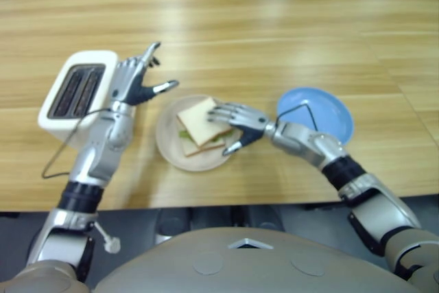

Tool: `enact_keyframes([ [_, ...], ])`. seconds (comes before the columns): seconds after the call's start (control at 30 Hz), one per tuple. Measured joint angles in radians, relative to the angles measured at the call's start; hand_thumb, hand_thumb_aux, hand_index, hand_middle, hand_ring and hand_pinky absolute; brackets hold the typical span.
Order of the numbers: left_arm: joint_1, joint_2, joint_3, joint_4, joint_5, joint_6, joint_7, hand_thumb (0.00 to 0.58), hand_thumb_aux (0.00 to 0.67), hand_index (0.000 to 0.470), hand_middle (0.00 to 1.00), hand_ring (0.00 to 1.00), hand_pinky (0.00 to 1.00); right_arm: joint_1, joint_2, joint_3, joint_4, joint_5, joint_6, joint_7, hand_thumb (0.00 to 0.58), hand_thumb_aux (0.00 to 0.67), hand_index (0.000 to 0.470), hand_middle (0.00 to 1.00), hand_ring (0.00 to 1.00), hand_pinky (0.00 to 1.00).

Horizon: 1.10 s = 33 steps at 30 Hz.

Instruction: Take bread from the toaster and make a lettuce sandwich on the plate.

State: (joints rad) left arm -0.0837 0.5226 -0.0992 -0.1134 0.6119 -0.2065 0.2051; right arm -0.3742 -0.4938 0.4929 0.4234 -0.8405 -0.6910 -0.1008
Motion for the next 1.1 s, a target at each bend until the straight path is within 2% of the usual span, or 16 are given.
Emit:
enact_keyframes([
  [0.03,0.027,0.014,0.010,-0.033,-0.057,-0.035,-0.038,0.500,0.420,0.289,0.00,0.00,0.00,0.012,0.001,-0.028,-0.024,0.058,-0.012,0.001,0.580,0.670,0.460,0.00,0.00,0.00],
  [0.07,0.049,0.023,0.018,-0.053,-0.103,-0.059,-0.070,0.580,0.670,0.460,0.00,0.00,0.00,0.022,0.001,-0.049,-0.041,0.101,-0.022,0.004,0.580,0.670,0.460,0.00,0.00,0.00],
  [0.27,0.177,0.107,0.104,-0.095,-0.457,-0.215,-0.308,0.580,0.670,0.460,0.00,0.00,0.00,0.090,-0.029,-0.101,-0.090,0.393,-0.071,0.169,0.580,0.670,0.460,0.00,0.00,0.00],
  [0.3,0.196,0.122,0.117,-0.097,-0.508,-0.231,-0.344,0.580,0.670,0.460,0.23,0.23,0.23,0.100,-0.036,-0.102,-0.090,0.431,-0.076,0.200,0.580,0.670,0.460,0.00,0.00,0.00],
  [0.33,0.206,0.131,0.125,-0.098,-0.549,-0.239,-0.374,0.580,0.670,0.460,0.70,0.70,0.70,0.104,-0.042,-0.101,-0.089,0.466,-0.078,0.231,0.580,0.670,0.460,0.00,0.00,0.00],
  [0.37,0.236,0.155,0.133,-0.103,-0.630,-0.268,-0.441,0.580,0.670,0.460,1.00,1.00,1.00,0.113,-0.057,-0.100,-0.097,0.551,-0.084,0.299,0.580,0.670,0.460,0.00,0.00,0.00],
  [0.4,0.271,0.179,0.136,-0.110,-0.699,-0.290,-0.504,0.580,0.670,0.460,1.00,1.00,1.00,0.131,-0.081,-0.100,-0.114,0.628,-0.088,0.364,0.580,0.670,0.460,0.00,0.00,0.00],
  [0.43,0.293,0.190,0.139,-0.111,-0.744,-0.305,-0.553,0.580,0.670,0.460,1.00,1.00,1.00,0.142,-0.097,-0.098,-0.124,0.692,-0.086,0.423,0.580,0.670,0.460,0.68,0.68,0.68],
  [0.47,0.311,0.200,0.139,-0.111,-0.774,-0.318,-0.591,0.580,0.670,0.460,1.00,1.00,1.00,0.152,-0.108,-0.096,-0.133,0.736,-0.087,0.469,0.580,0.670,0.460,1.00,1.00,1.00],
  [0.6,0.386,0.222,0.132,-0.111,-0.879,-0.354,-0.754,0.580,0.670,0.460,1.00,1.00,1.00,0.219,-0.150,-0.060,-0.193,0.917,-0.065,0.688,0.580,0.670,0.460,1.00,1.00,1.00],
  [0.83,0.477,0.257,0.035,-0.086,-0.905,-0.330,-0.982,0.580,0.670,0.460,1.00,1.00,1.00,0.304,-0.203,-0.052,-0.273,1.068,0.033,0.960,0.580,0.670,0.460,1.00,1.00,1.00],
  [0.97,0.484,0.287,-0.019,-0.002,-0.835,-0.290,-1.062,0.580,0.670,0.460,1.00,1.00,1.00,0.331,-0.217,-0.043,-0.284,1.071,0.076,1.053,0.580,0.670,0.460,1.00,1.00,1.00],
  [1.1,0.421,0.284,-0.067,0.136,-0.683,-0.267,-1.053,0.580,0.670,0.460,1.00,1.00,1.00,0.324,-0.172,-0.032,-0.260,1.019,0.078,1.075,0.580,0.670,0.460,1.00,1.00,1.00],
])
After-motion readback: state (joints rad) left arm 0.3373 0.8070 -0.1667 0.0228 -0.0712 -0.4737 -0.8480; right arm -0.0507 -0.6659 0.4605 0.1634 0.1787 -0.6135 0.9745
